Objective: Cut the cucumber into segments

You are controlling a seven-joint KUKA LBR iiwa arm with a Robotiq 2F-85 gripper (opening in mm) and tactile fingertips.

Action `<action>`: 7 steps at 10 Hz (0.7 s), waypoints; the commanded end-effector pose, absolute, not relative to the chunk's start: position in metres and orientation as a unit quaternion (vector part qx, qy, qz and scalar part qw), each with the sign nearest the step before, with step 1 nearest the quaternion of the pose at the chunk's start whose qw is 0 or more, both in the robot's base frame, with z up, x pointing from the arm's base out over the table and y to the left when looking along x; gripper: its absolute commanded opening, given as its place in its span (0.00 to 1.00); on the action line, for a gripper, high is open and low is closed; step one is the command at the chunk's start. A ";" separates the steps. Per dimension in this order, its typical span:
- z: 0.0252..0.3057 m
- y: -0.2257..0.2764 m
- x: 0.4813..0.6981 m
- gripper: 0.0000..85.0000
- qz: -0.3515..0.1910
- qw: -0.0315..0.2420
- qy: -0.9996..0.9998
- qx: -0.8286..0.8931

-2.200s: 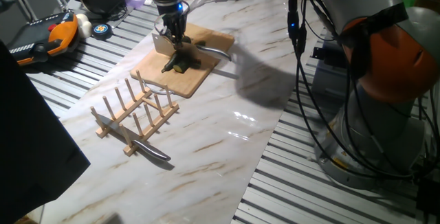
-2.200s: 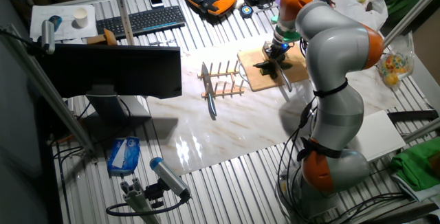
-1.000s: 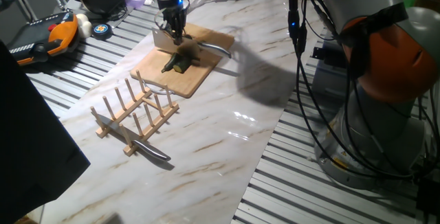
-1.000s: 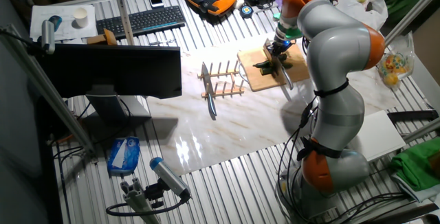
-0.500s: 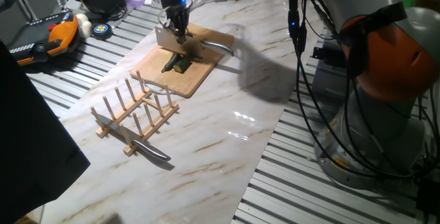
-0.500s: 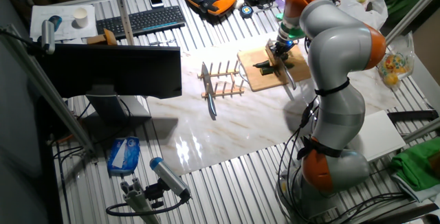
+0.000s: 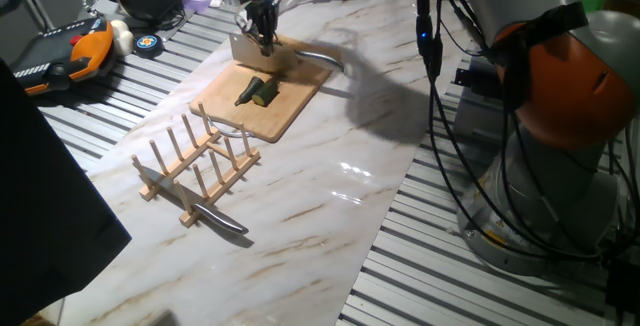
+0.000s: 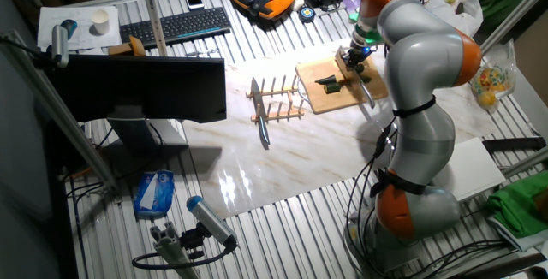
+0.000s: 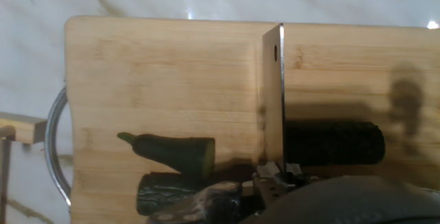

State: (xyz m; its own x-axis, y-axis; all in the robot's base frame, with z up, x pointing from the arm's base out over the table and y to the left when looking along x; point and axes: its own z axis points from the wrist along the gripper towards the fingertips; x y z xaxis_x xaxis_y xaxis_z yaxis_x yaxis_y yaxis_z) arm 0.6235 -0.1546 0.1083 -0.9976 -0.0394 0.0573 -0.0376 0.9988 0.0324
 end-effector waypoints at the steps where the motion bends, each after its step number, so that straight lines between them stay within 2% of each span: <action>1: 0.114 -0.151 0.624 0.01 -0.015 0.029 -0.999 0.018; 4: 0.141 -0.138 0.624 0.01 -0.006 0.029 -1.000 0.011; 7: 0.154 -0.137 0.622 0.01 -0.013 0.024 -1.000 0.012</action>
